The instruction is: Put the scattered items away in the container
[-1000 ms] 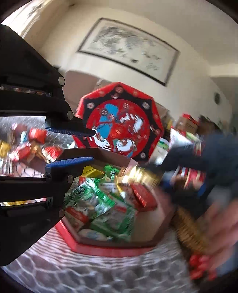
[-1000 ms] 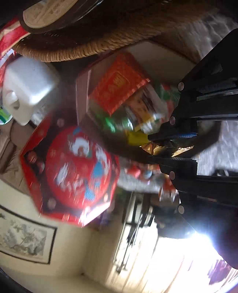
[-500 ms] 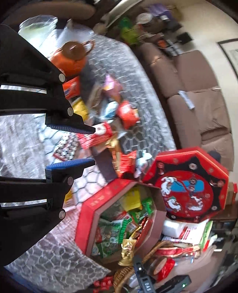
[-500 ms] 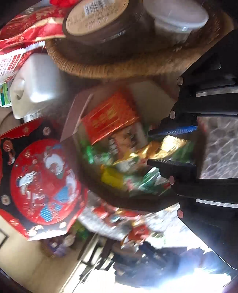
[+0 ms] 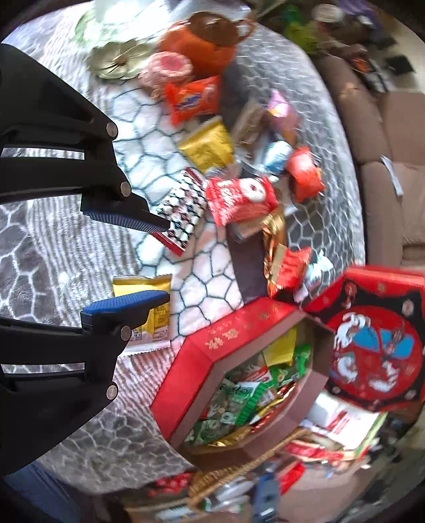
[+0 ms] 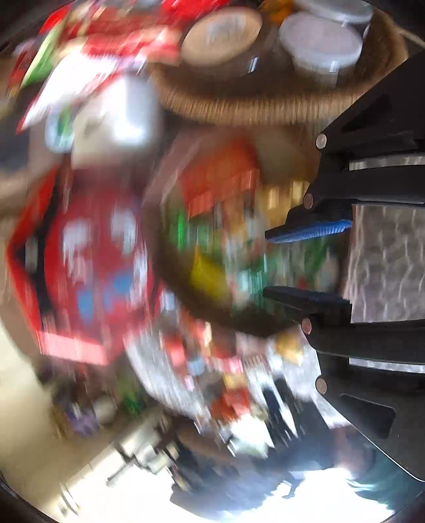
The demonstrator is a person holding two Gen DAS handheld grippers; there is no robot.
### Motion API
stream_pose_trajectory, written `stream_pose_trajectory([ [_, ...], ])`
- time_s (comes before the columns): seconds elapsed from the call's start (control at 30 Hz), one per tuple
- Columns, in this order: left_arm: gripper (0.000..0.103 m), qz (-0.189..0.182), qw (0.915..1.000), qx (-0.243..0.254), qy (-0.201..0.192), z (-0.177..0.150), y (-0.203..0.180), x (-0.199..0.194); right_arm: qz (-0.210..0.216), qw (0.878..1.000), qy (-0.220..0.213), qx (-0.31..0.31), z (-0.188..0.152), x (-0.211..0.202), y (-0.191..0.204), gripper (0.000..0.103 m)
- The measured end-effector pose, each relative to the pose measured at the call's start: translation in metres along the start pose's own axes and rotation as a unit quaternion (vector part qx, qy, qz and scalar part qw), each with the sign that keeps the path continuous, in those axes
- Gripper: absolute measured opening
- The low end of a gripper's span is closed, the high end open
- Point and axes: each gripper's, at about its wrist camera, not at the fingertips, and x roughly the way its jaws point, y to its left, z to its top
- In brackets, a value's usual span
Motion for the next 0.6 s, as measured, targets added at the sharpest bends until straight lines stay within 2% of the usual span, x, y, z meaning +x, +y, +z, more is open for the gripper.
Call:
stream_pose_trajectory([
  [0.07, 0.035, -0.005, 0.9999, -0.011, -0.004, -0.003, 0.009, -0.009, 0.022, 0.998, 0.017, -0.057, -0.010, 0.018, 0.036, 0.043],
  [0.13, 0.041, -0.010, 0.9997, -0.021, -0.007, -0.005, 0.017, -0.017, 0.036, 0.992, 0.046, -0.113, -0.024, 0.049, 0.073, 0.047],
  [0.2, 0.050, -0.017, 0.9993, -0.034, -0.006, -0.007, 0.026, -0.022, 0.030, 0.987, 0.069, -0.144, -0.034, 0.077, 0.096, 0.047],
  [0.33, 0.051, 0.004, 0.9986, -0.052, -0.010, -0.008, 0.051, -0.032, -0.029, 0.972, 0.086, -0.219, -0.056, 0.133, 0.127, 0.047],
  [0.47, 0.053, 0.012, 0.9942, -0.105, -0.020, -0.015, 0.103, -0.044, -0.098, 0.947, 0.090, -0.293, -0.071, 0.165, 0.134, 0.047],
  [0.53, 0.053, 0.016, 0.9919, -0.125, -0.019, -0.022, 0.125, -0.045, -0.116, 0.936, 0.087, -0.321, -0.075, 0.174, 0.134, 0.047],
  [0.6, 0.055, 0.010, 0.9893, -0.145, -0.017, -0.029, 0.140, -0.042, -0.117, 0.933, 0.088, -0.329, -0.076, 0.180, 0.132, 0.046],
])
